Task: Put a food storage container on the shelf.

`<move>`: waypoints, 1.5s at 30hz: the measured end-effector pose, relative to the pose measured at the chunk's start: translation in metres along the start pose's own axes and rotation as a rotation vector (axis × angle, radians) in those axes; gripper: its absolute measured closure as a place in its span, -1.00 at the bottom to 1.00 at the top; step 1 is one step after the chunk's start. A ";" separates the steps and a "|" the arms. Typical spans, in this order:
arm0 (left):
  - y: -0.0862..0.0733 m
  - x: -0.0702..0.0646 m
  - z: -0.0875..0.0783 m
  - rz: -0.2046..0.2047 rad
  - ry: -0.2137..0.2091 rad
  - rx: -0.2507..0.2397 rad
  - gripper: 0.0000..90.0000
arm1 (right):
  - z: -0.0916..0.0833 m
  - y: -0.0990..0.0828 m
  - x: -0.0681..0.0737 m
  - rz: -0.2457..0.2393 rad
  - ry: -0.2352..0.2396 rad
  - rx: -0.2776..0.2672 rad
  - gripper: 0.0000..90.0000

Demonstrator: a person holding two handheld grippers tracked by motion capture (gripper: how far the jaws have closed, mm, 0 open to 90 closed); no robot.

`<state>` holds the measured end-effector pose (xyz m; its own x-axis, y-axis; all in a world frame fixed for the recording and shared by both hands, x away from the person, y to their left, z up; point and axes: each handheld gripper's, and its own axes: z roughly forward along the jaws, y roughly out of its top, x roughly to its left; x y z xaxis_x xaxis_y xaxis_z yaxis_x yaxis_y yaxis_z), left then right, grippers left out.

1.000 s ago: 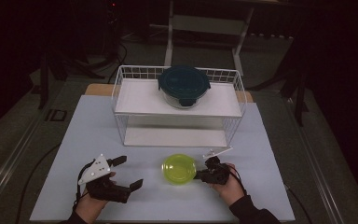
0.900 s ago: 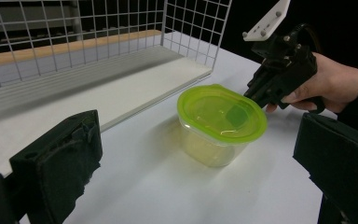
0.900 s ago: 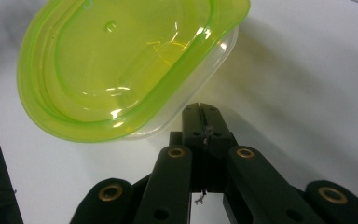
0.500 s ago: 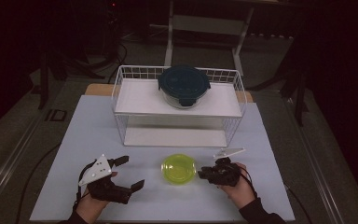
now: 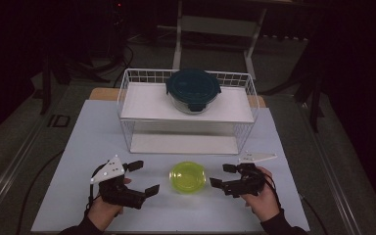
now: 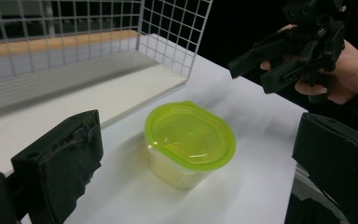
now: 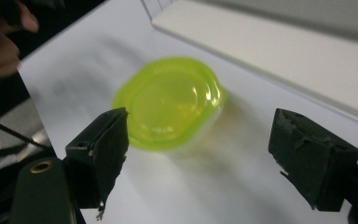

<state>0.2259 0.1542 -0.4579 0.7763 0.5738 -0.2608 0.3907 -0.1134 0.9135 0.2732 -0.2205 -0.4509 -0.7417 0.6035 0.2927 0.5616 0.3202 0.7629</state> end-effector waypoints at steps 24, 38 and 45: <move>-0.017 0.039 0.074 -0.555 -0.052 0.275 -0.41 | 0.054 0.000 -0.028 0.352 0.096 0.116 -0.20; -0.028 0.041 0.081 -0.660 -0.090 0.311 0.58 | 0.064 -0.005 -0.030 0.454 0.138 0.179 0.61; -0.026 0.035 0.079 -0.637 -0.086 0.328 0.66 | 0.062 -0.008 -0.028 0.471 0.169 0.192 0.68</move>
<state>0.2815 0.1135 -0.5156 0.3790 0.5449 -0.7480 0.8986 -0.0234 0.4382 0.3118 -0.1950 -0.5008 -0.4327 0.5932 0.6788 0.8933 0.1805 0.4117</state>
